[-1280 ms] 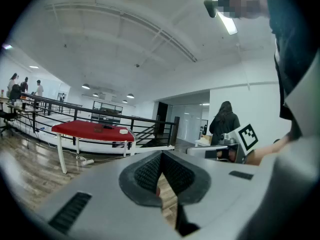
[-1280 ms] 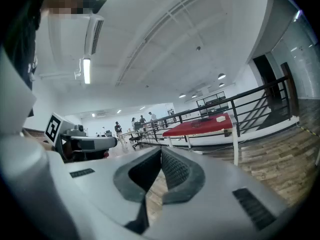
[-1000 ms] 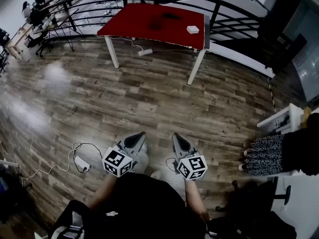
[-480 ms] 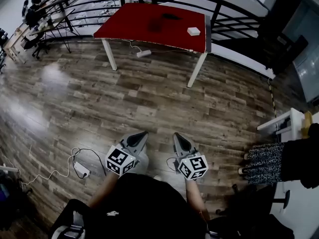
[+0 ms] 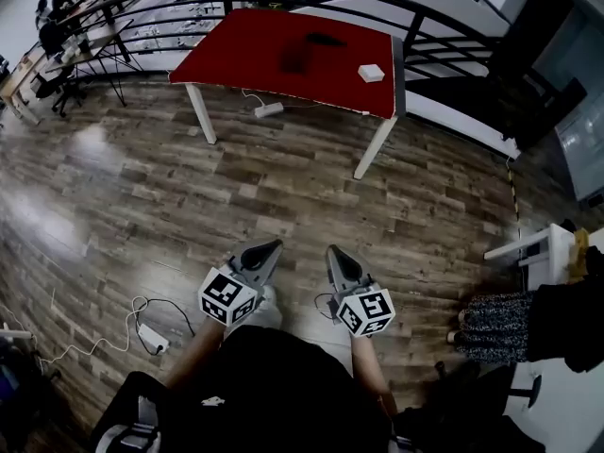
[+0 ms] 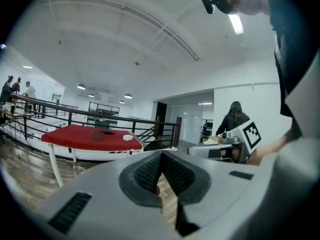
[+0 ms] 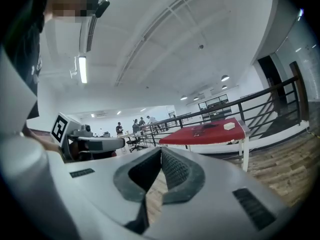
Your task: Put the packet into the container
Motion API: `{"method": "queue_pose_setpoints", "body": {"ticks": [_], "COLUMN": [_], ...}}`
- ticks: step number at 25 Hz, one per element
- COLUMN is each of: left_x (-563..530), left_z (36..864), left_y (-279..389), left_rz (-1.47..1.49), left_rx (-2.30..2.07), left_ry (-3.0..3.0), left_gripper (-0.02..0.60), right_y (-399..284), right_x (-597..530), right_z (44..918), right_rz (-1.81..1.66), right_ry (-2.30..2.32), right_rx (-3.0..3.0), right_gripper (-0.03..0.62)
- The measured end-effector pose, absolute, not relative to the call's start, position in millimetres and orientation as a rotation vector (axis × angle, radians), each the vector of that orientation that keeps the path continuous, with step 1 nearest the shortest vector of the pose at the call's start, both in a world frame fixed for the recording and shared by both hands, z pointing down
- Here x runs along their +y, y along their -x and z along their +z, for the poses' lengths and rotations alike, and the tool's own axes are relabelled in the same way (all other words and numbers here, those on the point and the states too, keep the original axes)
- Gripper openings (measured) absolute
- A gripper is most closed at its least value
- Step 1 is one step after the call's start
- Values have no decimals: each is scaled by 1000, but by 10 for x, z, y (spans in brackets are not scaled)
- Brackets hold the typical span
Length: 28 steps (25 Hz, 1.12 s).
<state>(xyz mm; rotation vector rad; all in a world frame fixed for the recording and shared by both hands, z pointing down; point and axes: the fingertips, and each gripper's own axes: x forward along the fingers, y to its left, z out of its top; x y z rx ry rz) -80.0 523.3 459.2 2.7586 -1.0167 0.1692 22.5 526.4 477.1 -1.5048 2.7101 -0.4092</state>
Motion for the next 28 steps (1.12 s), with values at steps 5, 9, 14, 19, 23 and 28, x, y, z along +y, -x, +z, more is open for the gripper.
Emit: {"method": "queue_pose_setpoints", "body": {"ticks": [5,9,14,19,23,28], "left_x": [4722,4385,4061,3810,3665,3496], "left_z": [4532,4524,4585,4707,4766,4801], "left_y": [938,1067,1202,1377,1488,1435], "left_rz": [167,167,186,215,216,222], "left_rx": [-994,-987,-969,-949,-963,-923], "left_ry": [-2756,-2762,-2758,-2761,-2743,-2762], "left_gripper": [5,5,5,5,5,5], "right_y": [-121,-14,130,316,443,429], "right_x": [4750,4423,4084,3794,3680,3494], "right_z": [4673,4675,4701,4742,4750,4817], "right_rz": [-407,-408,-416,-417,-425,-445], "right_ry": [1531,1548,1562,1564,1551,1575], "right_rx": [2686,2670,2670,2669,2691,2687], "right_gripper": [21,21,21,21,21,21]}}
